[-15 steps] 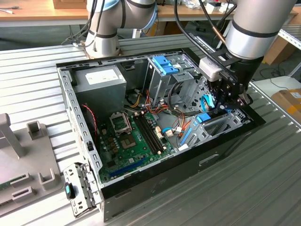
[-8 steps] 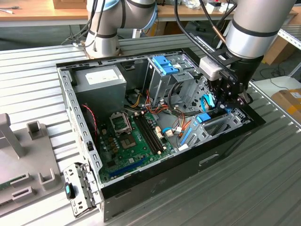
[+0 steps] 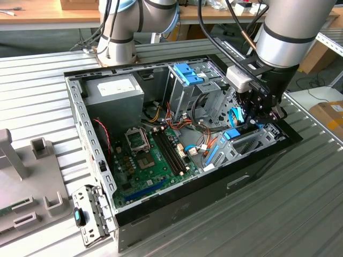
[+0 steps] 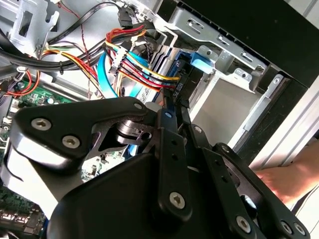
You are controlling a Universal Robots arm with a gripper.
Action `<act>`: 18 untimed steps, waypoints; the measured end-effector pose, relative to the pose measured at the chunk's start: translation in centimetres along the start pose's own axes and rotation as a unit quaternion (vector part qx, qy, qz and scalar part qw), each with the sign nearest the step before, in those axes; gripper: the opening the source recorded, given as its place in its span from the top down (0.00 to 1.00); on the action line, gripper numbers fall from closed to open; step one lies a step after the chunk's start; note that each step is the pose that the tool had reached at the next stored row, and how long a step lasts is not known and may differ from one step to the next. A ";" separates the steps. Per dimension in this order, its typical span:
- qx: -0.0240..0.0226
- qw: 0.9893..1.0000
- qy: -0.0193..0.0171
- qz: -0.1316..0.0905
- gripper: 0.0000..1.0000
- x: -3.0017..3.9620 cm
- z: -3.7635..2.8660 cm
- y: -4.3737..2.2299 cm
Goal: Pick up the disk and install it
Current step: 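Insert the first disk wire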
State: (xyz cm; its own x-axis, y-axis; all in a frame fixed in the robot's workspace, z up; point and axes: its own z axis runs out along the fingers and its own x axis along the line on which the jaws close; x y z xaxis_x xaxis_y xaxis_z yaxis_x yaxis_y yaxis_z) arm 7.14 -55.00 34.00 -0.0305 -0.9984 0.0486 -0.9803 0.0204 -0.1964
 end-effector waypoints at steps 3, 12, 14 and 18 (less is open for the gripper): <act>0.000 1.000 0.000 0.000 0.83 -0.01 0.07 0.01; 0.000 1.000 0.000 0.000 0.83 0.01 0.03 0.33; 0.000 1.000 0.000 0.000 0.83 0.01 0.03 0.34; 0.000 1.000 0.000 0.000 0.83 0.01 0.03 0.35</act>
State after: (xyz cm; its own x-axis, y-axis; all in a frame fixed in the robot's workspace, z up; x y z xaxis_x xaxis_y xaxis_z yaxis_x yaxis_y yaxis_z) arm 6.81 -55.01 33.91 -0.0305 -0.9984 0.0482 -0.9803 0.0205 -0.1965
